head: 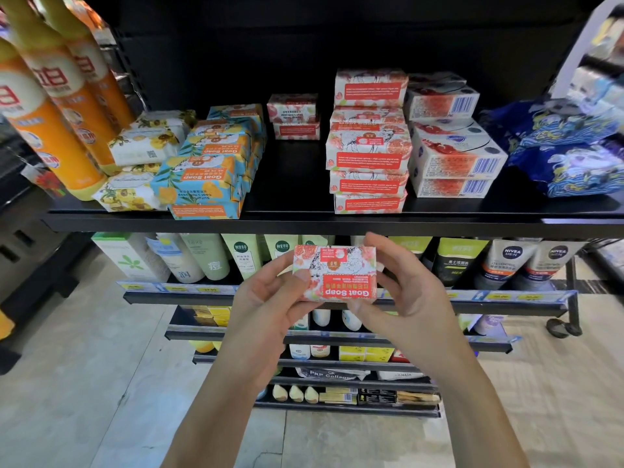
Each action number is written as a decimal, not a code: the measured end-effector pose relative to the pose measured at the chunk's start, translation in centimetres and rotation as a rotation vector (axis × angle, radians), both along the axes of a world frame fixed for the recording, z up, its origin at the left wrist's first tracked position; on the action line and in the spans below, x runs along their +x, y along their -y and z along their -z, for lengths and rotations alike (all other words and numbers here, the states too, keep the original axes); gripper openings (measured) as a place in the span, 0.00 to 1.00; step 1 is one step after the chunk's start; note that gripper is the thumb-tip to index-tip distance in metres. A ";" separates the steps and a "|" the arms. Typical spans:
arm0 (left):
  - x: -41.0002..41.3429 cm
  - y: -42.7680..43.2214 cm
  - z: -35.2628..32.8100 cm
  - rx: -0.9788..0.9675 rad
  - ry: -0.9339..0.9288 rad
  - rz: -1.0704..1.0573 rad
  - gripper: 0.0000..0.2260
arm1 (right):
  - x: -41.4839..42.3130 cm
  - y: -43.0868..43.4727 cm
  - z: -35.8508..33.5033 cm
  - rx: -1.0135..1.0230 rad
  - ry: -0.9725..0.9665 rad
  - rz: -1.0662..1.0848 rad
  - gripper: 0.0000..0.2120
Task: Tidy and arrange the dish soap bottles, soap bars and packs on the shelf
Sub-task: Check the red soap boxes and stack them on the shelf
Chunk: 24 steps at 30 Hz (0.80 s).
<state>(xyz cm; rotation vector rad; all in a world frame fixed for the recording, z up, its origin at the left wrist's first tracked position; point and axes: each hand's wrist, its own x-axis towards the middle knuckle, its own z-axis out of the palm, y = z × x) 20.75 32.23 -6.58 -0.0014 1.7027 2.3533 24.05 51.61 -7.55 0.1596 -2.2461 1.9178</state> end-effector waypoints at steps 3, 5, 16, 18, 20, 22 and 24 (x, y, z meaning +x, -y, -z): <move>-0.1 -0.2 -0.6 -0.020 -0.051 0.010 0.20 | -0.4 0.3 -0.4 0.262 -0.078 0.107 0.39; -0.3 -0.4 -1.2 -0.034 -0.096 0.013 0.21 | -0.7 0.4 -1.1 0.334 -0.129 0.160 0.38; -5.1 0.7 -3.4 -0.506 -0.591 -0.141 0.16 | -2.1 -1.0 -7.2 0.266 -0.369 0.310 0.37; -6.9 0.8 -2.7 -0.757 -0.694 -0.179 0.16 | -2.9 -1.3 -9.3 0.222 -0.374 0.335 0.37; -8.4 0.5 -2.0 -0.953 -0.772 -0.146 0.20 | -4.2 -1.7 -11.3 0.187 -0.362 0.341 0.34; -9.4 0.1 -1.2 -1.064 -0.802 -0.097 0.24 | -6.0 -2.3 -12.8 0.195 -0.339 0.356 0.32; -10.0 -0.2 -0.5 -1.134 -0.818 -0.090 0.25 | -8.0 -2.7 -13.9 0.214 -0.298 0.393 0.37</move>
